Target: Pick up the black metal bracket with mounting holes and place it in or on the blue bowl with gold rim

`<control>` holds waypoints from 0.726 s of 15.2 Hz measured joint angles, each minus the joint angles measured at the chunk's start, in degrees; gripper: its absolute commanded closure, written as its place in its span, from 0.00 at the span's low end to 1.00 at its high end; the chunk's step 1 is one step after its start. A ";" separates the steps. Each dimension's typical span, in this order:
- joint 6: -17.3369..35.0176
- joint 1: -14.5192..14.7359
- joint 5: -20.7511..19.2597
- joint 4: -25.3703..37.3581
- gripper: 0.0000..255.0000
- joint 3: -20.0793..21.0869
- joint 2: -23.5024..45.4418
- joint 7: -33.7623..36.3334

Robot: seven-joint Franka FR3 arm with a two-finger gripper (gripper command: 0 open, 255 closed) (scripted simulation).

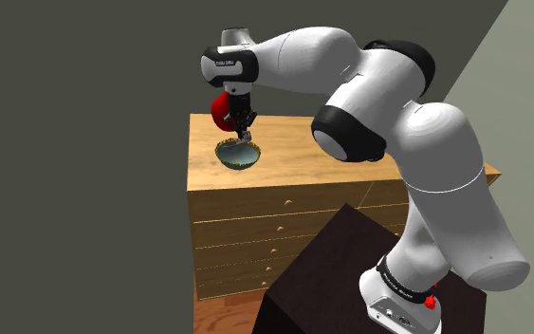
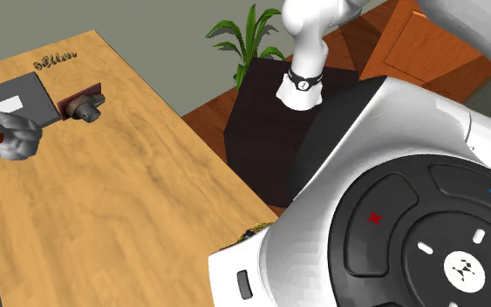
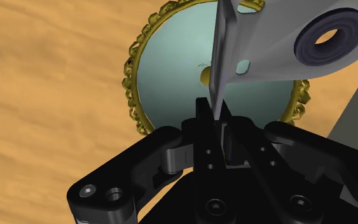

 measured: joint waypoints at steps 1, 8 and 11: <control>0.19 -0.05 0.27 0.20 1.00 0.30 0.41 0.26; 3.40 -0.45 2.05 -1.24 1.00 1.99 2.67 -0.06; 4.43 -0.61 2.55 -1.83 1.00 2.45 3.26 -0.37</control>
